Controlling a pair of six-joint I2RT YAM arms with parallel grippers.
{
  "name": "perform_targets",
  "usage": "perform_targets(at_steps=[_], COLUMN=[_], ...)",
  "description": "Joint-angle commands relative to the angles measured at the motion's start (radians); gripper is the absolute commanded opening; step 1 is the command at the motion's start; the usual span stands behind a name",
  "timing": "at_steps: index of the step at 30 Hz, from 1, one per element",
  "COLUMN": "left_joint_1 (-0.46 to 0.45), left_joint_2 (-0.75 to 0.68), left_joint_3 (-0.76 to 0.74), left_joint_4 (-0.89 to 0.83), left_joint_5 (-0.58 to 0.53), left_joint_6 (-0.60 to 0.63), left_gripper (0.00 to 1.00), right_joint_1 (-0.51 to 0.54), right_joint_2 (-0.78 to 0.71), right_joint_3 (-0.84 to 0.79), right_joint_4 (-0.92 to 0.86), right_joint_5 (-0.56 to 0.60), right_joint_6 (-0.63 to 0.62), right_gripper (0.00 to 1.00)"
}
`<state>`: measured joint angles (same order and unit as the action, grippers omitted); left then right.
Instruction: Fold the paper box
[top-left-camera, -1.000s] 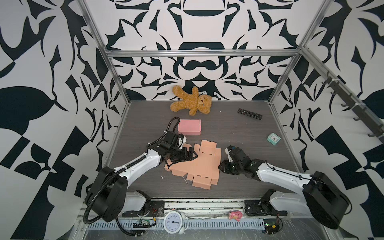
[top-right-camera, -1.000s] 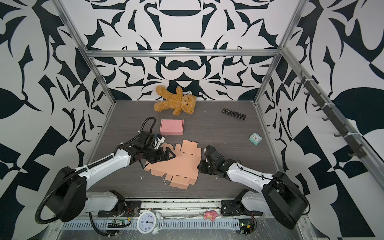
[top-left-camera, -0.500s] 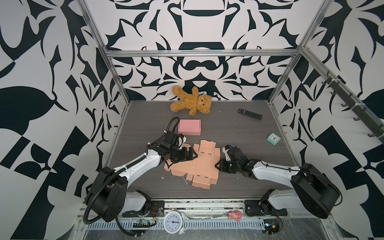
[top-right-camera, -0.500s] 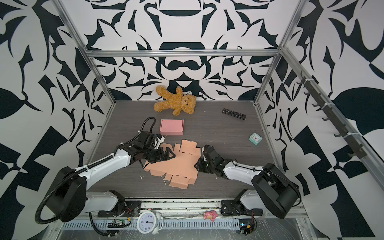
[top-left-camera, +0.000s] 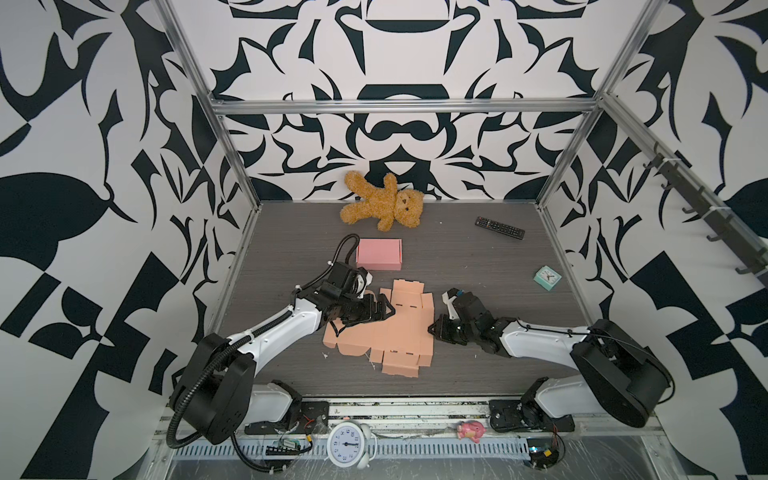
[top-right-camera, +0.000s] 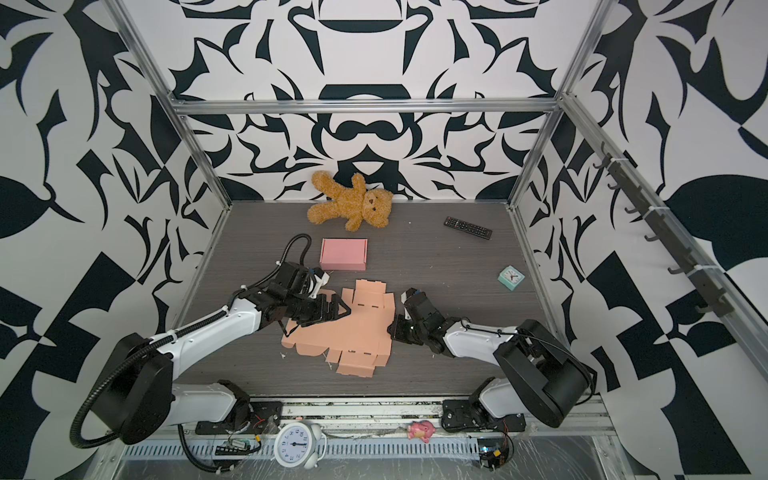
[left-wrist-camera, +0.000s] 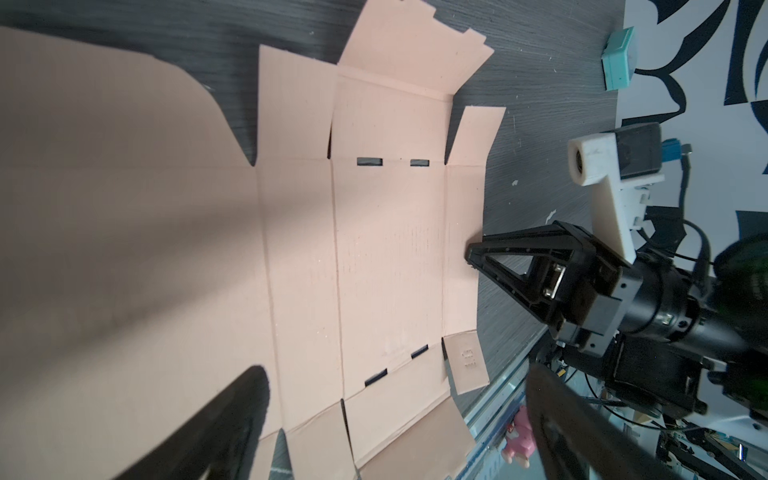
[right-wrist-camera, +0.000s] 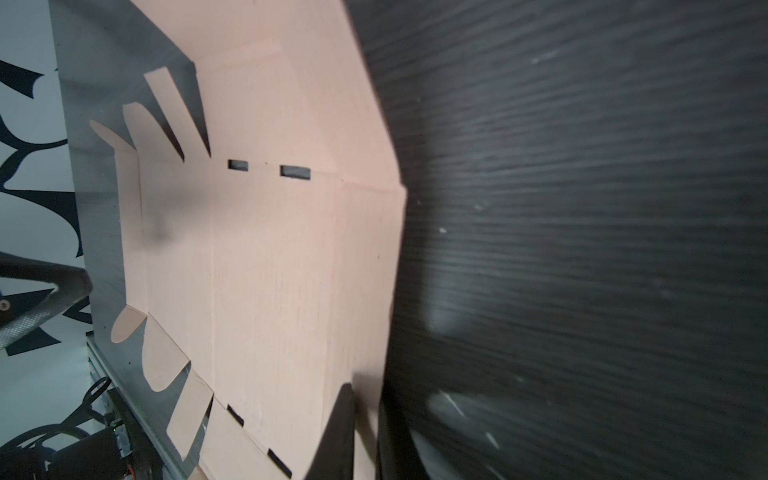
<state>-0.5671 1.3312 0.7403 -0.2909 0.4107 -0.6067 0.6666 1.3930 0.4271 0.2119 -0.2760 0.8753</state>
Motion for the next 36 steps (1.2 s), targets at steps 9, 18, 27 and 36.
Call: perform_targets(at_steps=[9,18,27,36], left_joint_1=[-0.002,-0.003,-0.002,-0.002], left_joint_2=[-0.015,-0.021,0.021,0.031], left_joint_3=[0.013,0.004,0.028,0.038], left_joint_4=[-0.011,-0.010,0.007,-0.007], left_joint_5=[-0.006,-0.010,0.003,-0.004], left_joint_6=[-0.016,-0.016,-0.009,0.007], left_gripper=[0.99,0.99,0.99,0.99], right_joint_1=[-0.010,-0.022,-0.110,-0.146], right_joint_2=[-0.093,-0.173,-0.178,-0.065], right_joint_3=[-0.022,0.073,0.085,0.104], right_joint_4=[-0.024,-0.352,-0.407,-0.315], right_joint_5=[0.006,0.097,0.040,-0.039], right_joint_6=[0.021,-0.141,-0.210,-0.219], right_gripper=[0.08,0.08,0.08,0.11])
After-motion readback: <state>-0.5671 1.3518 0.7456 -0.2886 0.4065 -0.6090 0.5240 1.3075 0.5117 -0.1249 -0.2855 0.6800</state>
